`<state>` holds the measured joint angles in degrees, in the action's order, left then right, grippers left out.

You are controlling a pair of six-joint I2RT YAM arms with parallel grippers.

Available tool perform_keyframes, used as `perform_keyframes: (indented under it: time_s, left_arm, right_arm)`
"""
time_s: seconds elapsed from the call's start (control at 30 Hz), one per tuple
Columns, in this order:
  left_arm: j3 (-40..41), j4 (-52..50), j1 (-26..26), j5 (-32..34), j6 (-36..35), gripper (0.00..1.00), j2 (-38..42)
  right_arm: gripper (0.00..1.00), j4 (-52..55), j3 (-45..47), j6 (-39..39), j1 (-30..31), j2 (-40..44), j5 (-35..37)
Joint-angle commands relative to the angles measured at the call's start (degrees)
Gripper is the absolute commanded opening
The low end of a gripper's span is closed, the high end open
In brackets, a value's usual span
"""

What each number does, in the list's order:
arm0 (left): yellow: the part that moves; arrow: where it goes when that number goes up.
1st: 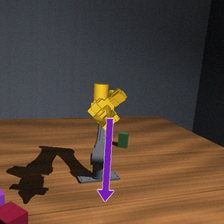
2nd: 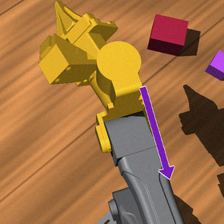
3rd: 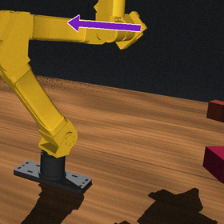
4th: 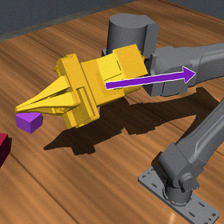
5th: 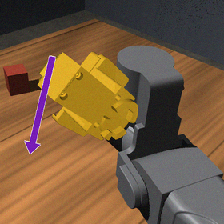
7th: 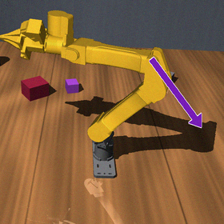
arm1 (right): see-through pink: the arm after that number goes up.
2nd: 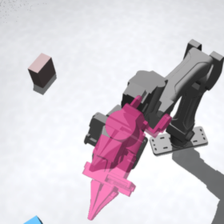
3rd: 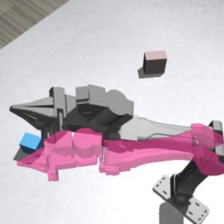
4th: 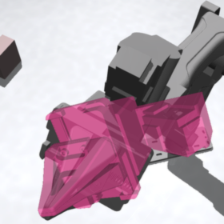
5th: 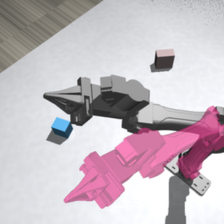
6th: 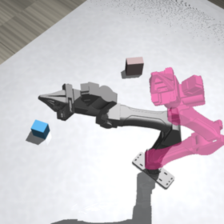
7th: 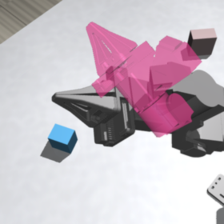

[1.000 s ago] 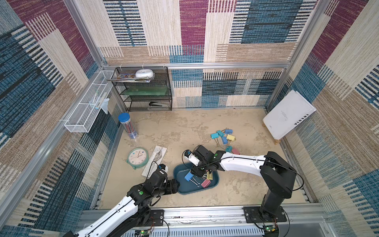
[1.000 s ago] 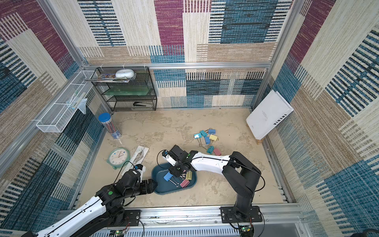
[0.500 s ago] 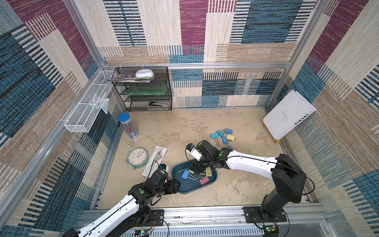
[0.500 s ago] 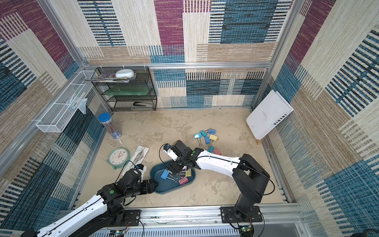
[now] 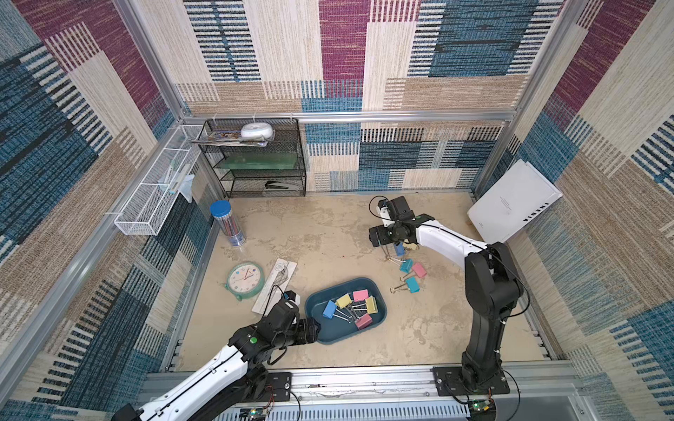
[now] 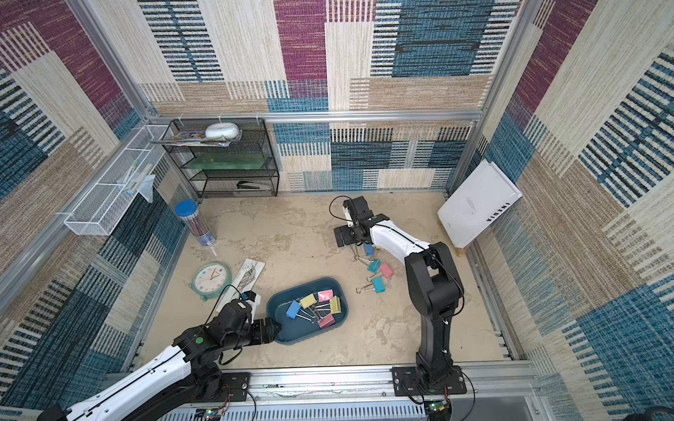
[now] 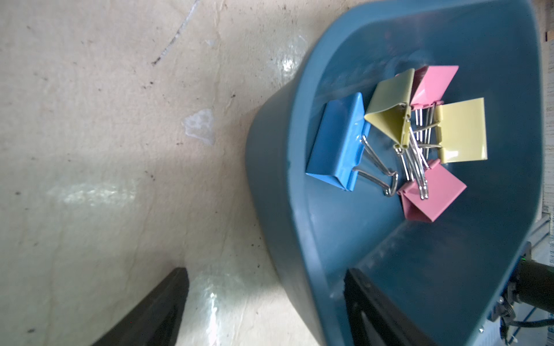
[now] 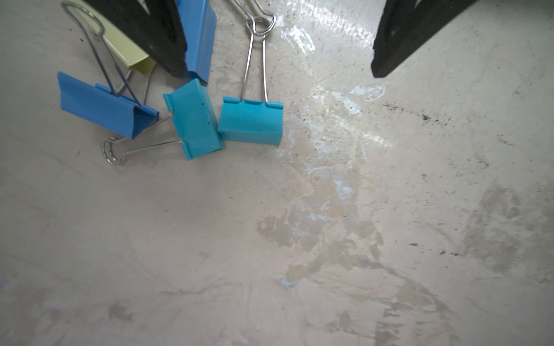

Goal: Put the binder clips in the storage box
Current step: Adjust the binder clip at the center of the board.

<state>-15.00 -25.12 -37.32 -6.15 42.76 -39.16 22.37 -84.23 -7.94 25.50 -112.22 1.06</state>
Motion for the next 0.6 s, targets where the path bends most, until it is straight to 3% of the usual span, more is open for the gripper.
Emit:
perform_keyframes:
  time_s: [0.0,0.17,0.57]
  left_arm:
    - [-0.2,-0.4,0.1,-0.4,-1.4,0.85,-0.3]
    - [-0.2,-0.1,0.2,-0.4,-1.5,0.85,-0.9]
    - [-0.1,0.0,0.4,-0.4,-1.5,0.85,-1.2]
  right_arm:
    - [0.99,0.3,-0.8,-1.6,-0.9,-2.3,-1.5]
    - [0.99,0.6,-2.9,-2.6,-1.8,-5.8,-2.9]
    - [0.95,-2.0,1.1,-4.3,-1.8,-4.3,-5.3]
